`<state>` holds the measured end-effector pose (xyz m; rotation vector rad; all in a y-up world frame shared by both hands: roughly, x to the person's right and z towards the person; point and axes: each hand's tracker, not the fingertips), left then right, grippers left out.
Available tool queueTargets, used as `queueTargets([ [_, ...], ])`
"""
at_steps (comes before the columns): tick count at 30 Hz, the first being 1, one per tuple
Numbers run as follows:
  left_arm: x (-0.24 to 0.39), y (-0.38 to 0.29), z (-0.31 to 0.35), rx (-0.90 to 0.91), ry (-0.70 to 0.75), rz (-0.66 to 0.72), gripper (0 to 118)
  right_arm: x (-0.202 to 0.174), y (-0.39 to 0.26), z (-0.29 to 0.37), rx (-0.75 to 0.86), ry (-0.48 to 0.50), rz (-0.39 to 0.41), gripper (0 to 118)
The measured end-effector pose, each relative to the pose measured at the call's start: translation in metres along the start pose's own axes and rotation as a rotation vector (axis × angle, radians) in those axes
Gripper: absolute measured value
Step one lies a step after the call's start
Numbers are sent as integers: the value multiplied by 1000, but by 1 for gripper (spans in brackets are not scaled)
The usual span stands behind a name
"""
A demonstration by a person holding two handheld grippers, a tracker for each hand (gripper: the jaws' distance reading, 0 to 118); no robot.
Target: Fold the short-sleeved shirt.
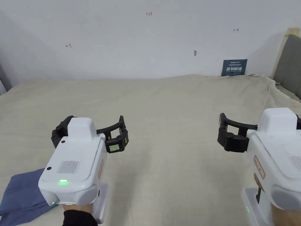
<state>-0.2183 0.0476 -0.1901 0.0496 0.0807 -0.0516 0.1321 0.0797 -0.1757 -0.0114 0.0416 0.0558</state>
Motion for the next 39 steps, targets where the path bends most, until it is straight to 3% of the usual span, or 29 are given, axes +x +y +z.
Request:
queueTargets([
  [14, -1, -3, 2, -5, -5, 2, 118, -2, 1, 1, -43, -15, -43, 118],
  [16, -1, -4, 2, -6, -4, 0, 118, -5, 3, 1, -82, -118, -112, 118],
  [19, -2, -4, 2, -6, -3, 3, 118, -3, 8, 0, -171, -186, -213, 118],
  [23, -3, -4, 2, -5, -2, -1, 118, 6, 16, -10, -338, -238, -303, 118],
  [27, -3, -4, 2, -6, -2, 1, 118, 14, 24, -16, -451, -219, -335, 117],
  [32, -3, -5, 1, -6, -3, 0, 118, 11, 24, -21, -483, -246, -306, 117],
  [36, -2, -5, 1, -4, -3, -1, 118, 7, 20, -20, -445, -202, -272, 116],
  [39, -2, -4, 1, -1, -4, 0, 118, 3, 20, -20, -430, -197, -211, 116],
])
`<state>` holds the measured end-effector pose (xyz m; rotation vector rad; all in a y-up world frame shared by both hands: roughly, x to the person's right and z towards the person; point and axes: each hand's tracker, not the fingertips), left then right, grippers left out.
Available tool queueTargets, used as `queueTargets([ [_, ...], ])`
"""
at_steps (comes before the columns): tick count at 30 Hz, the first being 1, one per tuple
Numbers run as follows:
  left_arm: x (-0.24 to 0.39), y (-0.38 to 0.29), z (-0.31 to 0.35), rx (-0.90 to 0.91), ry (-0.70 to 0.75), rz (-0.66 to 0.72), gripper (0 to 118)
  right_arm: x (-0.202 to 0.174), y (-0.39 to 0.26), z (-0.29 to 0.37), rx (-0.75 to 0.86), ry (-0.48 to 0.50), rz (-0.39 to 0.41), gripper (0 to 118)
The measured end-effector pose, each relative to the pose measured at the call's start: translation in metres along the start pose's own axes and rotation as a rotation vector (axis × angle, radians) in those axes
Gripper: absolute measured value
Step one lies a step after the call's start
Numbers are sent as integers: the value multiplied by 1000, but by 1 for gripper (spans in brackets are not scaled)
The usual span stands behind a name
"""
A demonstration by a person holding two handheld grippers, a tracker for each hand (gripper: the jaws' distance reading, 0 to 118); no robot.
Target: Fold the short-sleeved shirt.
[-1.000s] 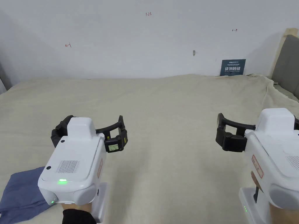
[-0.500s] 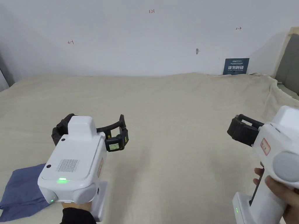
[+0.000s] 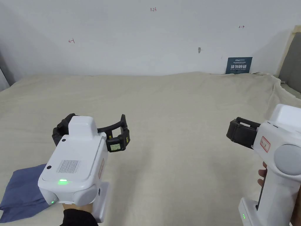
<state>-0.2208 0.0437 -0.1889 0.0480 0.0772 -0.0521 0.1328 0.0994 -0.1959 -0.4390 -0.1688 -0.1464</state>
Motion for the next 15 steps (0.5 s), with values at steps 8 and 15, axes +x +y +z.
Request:
queueTargets([
  [8, 0, 0, 1, 4, -2, -2, 118, 1, -4, -3, 67, 41, 5, 116],
  [15, 0, 0, 1, 14, 5, -1, 118, 1, -25, 10, 389, 114, 93, 117],
])
